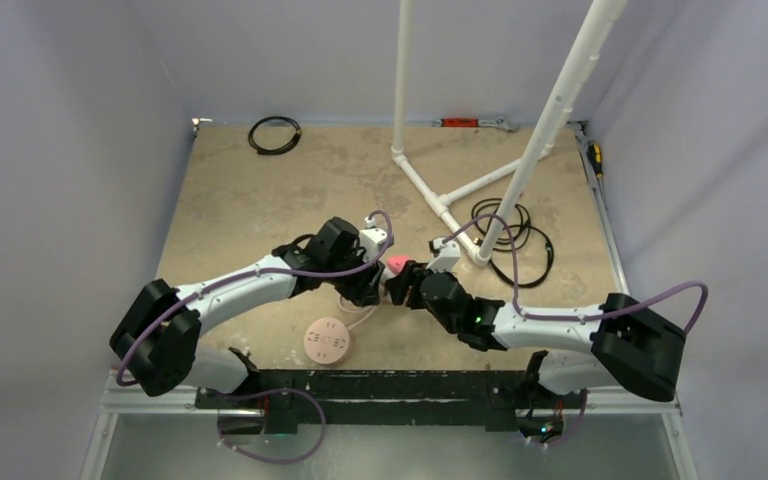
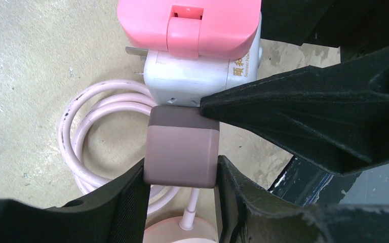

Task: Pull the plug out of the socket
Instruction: Remove the plug from the socket.

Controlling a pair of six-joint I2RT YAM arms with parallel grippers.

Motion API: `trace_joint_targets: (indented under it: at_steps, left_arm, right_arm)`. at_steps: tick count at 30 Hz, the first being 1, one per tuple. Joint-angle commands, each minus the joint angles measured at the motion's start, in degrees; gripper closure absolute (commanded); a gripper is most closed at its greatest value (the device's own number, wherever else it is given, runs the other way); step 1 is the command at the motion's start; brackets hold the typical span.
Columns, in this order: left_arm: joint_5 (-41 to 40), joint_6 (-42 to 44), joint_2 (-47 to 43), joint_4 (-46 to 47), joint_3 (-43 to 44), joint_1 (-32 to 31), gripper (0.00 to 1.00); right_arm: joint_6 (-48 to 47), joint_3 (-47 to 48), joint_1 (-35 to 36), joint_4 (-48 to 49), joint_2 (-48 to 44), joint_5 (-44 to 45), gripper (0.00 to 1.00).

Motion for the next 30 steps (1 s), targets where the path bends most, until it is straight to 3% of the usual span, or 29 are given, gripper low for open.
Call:
trace_joint_targets:
  at_steps: [1,12,21,27,30]
  left_arm:
    - [0.83,0.85,-0.28,2.58,3.09,-1.31,1.0]
    - [14.03,2.01,-1.39,3.68,3.14,-0.53,1.0]
    - [23.31,0.65,-1.61,5.77,2.62,2.53,1.0]
    - [21.51,0.88,-1.45,5.36,2.48,2.66,1.0]
    - [15.05,1.79,-1.48,3.4,2.84,2.68,1.0]
  right_arm:
    - [3.19,2.14,0.02,1.66,-0.33,3.88,1.0]
    - [-3.37,-5.53,-0.43,15.19,-5.78,-4.63,1.0]
    - [-6.38,-12.4,-8.39,25.86,-11.3,-21.17,1.0]
    - [-7.39,-12.44,-8.79,25.43,-12.54,-22.28,1.0]
    - [-6.45,-11.74,-8.76,22.86,-13.01,-20.0,1.0]
